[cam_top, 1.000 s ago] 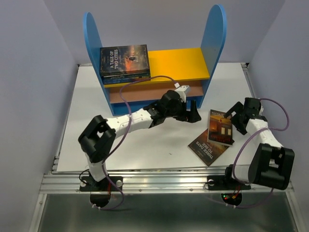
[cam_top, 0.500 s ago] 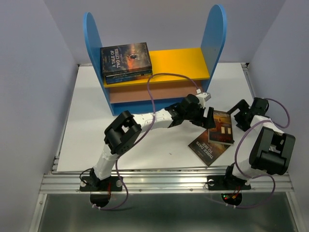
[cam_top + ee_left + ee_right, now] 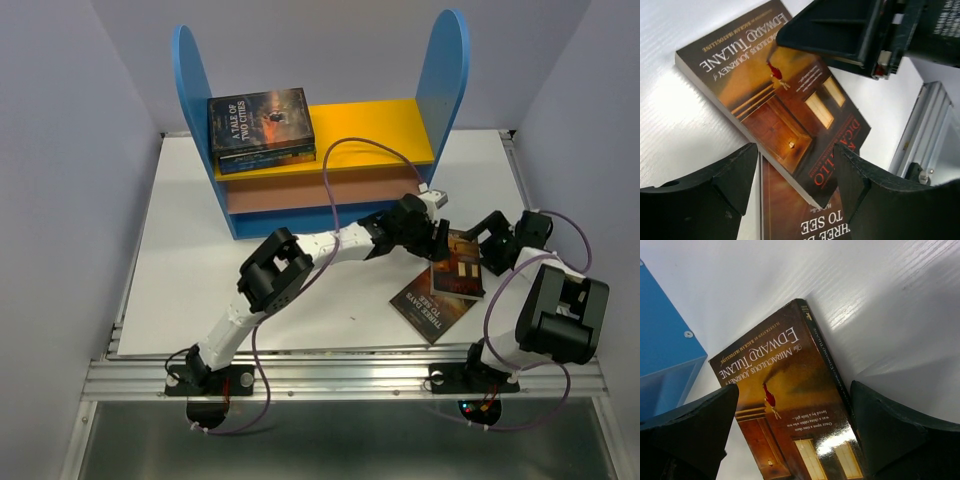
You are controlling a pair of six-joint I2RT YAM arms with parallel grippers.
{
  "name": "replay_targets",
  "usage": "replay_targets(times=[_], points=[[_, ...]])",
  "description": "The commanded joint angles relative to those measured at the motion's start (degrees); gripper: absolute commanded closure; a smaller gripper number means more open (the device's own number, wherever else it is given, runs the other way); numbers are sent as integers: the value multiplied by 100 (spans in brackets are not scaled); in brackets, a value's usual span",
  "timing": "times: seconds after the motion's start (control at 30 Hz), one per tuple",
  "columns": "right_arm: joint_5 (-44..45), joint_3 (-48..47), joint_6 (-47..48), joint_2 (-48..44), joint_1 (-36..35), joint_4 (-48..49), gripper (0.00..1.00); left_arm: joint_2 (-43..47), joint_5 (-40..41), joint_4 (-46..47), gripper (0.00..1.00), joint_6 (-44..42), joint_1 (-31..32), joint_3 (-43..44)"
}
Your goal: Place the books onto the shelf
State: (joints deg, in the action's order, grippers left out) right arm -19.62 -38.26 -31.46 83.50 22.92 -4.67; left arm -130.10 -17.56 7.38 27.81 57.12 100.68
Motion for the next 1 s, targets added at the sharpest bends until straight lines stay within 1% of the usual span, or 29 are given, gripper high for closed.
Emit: replay_targets(times=[0.0, 0.17, 0.27, 0.33, 0.37, 0.4, 0.5, 0.53, 0.57, 0.6, 0.67, 0.7, 0.73, 0.77, 0.97], points=[[-121, 345, -184, -167, 37, -113, 0, -252, 94, -667, 28, 101, 1, 259], [-297, 477, -229, -256, 37, -61, 0, -436, 157, -729, 28, 145, 1, 241], [-516, 583, -308, -247, 37, 45, 0, -630, 34, -729, 33, 172, 1, 381], [-665, 635, -334, -264, 37, 88, 0, -761, 77, -886, 35, 172, 1, 522], [-727, 653, -334, -273, 37, 124, 0, -797, 77, -904, 38, 154, 1, 557], [-876, 671, -343, -291, 37, 141, 0, -832, 104, -966, 45, 163, 1, 627], [-1017, 732, -360, -361, 37, 238, 0, -964, 86, -1045, 55, 180, 9, 750], [-1166, 758, -361, -387, 37, 299, 0, -1008, 69, -1045, 62, 181, 1, 768], [-1237, 776, -361, -414, 37, 343, 0, -1026, 60, -1054, 65, 172, 9, 777], [-1394, 794, -352, -492, 37, 370, 2, -1034, 86, -1080, 71, 172, 9, 795], [-1483, 803, -343, -589, 37, 396, 4, -1035, 113, -1098, 73, 154, 9, 795], [-1510, 794, -326, -642, 37, 396, 7, -1043, 130, -1115, 74, 154, 1, 812], [-1554, 785, -264, -773, 37, 396, 8, -1052, 148, -1142, 76, 137, 1, 839], [-1563, 776, -255, -853, 37, 396, 8, -1061, 165, -1159, 76, 128, 9, 848], [-1668, 767, -255, -1196, 37, 388, 22, -1140, 227, -1274, 76, 58, 9, 1023]])
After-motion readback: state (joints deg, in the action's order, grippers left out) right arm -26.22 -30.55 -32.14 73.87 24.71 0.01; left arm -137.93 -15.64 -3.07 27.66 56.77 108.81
